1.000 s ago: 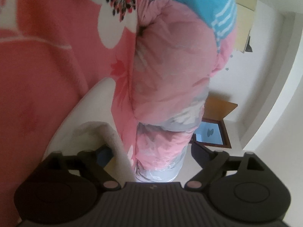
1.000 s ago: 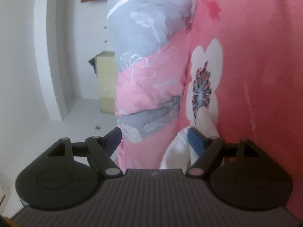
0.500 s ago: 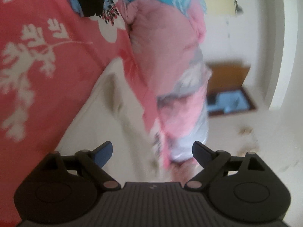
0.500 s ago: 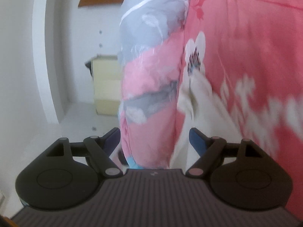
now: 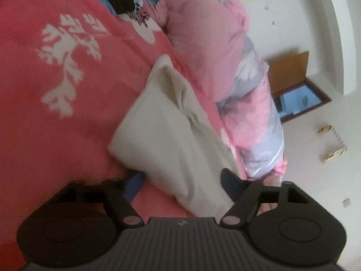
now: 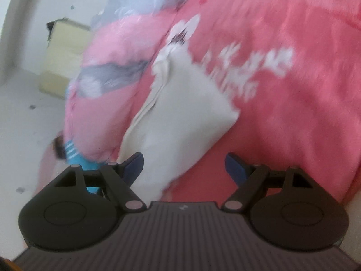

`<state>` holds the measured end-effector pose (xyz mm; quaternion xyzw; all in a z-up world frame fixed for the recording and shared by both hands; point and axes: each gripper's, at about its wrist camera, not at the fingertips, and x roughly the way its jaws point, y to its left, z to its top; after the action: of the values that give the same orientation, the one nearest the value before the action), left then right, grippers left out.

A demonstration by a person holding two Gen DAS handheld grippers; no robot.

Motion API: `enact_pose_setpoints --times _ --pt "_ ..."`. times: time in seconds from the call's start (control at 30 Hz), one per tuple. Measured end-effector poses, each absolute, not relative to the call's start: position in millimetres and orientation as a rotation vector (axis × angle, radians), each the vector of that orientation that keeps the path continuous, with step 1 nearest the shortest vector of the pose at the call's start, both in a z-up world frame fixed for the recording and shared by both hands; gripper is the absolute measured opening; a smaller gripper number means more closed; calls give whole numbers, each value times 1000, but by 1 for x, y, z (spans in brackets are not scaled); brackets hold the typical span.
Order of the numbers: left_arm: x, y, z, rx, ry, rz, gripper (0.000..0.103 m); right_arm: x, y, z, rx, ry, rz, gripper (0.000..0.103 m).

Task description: Fold clothes

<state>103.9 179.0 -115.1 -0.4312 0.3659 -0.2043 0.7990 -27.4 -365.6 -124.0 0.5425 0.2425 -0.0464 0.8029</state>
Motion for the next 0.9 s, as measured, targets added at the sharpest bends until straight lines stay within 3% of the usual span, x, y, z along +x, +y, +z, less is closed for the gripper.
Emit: enact_pose_setpoints --times 0.07,0.3,0.37,0.7,0.8,0.87,0.9 --pt "111 180 -119 -931 786 -428 55 -22 -371 -126 1188 494 -102 79" --pt "132 171 -131 -971 723 -464 50 1 -381 -133 1207 480 -88 79" --pt "137 168 -134 -978 717 -461 41 3 -378 -132 1209 481 -85 79" --pt "148 155 -137 -916 711 -434 23 12 -379 -138 1244 490 -31 71" --pt "149 152 -137 -885 711 -418 15 34 -380 -146 1239 476 8 52" --pt "147 152 -133 -864 718 -408 10 47 -382 -155 1251 472 25 20" --pt "146 152 -130 -853 721 -401 9 48 -383 -155 1257 465 36 18"
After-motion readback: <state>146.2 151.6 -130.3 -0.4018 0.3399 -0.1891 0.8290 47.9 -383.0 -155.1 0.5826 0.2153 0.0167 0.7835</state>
